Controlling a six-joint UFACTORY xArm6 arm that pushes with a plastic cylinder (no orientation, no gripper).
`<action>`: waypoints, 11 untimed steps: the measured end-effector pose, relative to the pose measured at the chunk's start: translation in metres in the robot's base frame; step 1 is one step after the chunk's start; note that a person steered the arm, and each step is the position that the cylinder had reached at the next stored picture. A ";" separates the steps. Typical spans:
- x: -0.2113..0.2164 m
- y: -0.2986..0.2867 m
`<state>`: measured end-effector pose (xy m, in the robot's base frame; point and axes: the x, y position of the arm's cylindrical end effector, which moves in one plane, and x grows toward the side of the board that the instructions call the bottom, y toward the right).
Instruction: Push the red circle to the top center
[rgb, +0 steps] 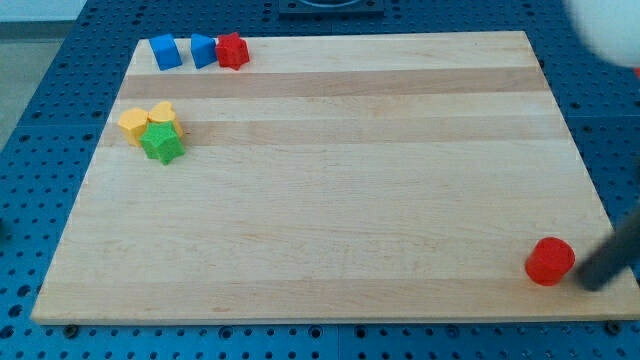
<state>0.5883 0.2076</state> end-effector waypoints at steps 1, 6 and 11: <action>-0.075 -0.090; -0.046 -0.130; -0.050 -0.235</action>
<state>0.5382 -0.0277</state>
